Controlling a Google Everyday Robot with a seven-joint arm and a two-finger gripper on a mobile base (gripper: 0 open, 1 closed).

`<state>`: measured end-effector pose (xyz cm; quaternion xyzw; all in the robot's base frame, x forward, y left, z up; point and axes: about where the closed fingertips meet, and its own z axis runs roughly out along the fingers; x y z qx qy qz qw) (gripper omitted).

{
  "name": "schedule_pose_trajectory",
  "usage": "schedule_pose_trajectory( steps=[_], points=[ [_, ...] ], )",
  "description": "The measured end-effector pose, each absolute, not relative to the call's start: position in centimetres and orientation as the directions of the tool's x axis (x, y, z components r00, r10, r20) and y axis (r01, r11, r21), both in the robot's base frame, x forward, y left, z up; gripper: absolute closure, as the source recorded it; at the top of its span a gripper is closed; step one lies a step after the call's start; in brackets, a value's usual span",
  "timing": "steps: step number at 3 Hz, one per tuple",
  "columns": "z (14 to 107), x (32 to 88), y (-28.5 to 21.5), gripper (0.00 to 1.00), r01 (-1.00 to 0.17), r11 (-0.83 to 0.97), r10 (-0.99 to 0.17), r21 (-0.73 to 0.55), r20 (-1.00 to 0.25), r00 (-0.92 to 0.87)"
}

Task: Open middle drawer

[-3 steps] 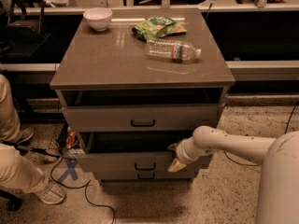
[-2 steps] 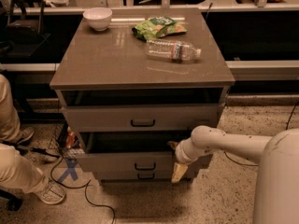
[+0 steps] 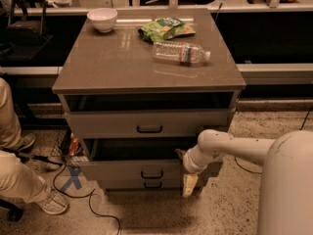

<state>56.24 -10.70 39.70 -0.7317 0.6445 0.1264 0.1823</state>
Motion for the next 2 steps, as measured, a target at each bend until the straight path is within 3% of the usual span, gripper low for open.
schedule_pose_trajectory(
  steps=[2],
  points=[
    [39.70, 54.97, -11.97, 0.41, -0.992, -0.103, -0.894, -0.073, -0.430, 0.124]
  ],
)
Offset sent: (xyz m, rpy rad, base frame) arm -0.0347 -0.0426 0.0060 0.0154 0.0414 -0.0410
